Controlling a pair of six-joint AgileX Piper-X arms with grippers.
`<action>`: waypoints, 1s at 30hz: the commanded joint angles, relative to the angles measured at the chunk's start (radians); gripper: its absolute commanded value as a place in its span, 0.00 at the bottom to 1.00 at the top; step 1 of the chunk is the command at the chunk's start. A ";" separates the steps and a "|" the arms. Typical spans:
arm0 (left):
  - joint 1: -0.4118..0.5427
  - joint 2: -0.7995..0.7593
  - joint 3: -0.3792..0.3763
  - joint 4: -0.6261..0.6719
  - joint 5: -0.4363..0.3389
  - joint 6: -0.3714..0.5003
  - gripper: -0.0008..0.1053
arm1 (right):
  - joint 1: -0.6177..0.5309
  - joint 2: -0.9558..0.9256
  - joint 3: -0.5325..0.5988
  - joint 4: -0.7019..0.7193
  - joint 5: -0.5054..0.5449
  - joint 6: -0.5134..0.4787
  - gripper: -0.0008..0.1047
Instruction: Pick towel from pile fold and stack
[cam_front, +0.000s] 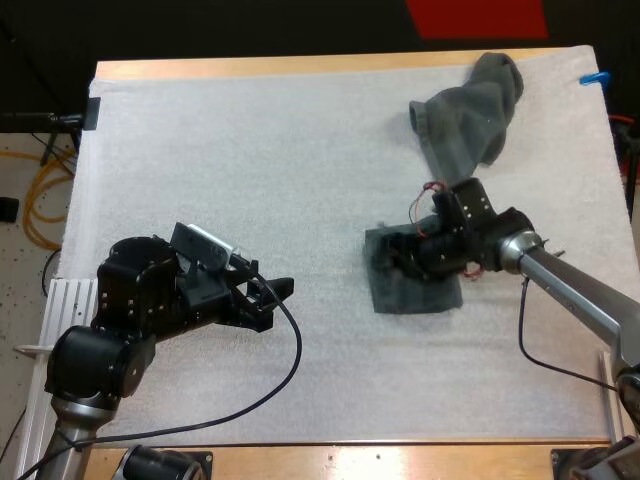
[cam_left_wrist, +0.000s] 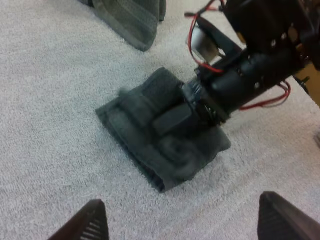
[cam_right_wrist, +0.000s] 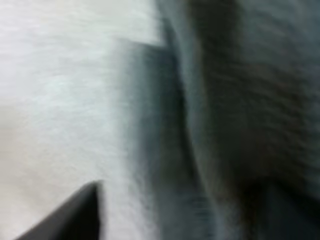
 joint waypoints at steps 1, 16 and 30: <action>-0.001 0.004 -0.006 -0.004 0.007 -0.008 0.58 | -0.002 -0.010 -0.017 0.013 -0.033 -0.020 0.85; -0.001 0.048 -0.006 -0.029 -0.003 -0.005 0.59 | -0.002 -0.482 -0.035 0.219 0.113 -0.253 0.79; -0.190 0.483 -0.006 -0.378 -0.119 -0.236 0.73 | -0.002 -0.913 -0.033 0.526 0.337 -0.309 0.79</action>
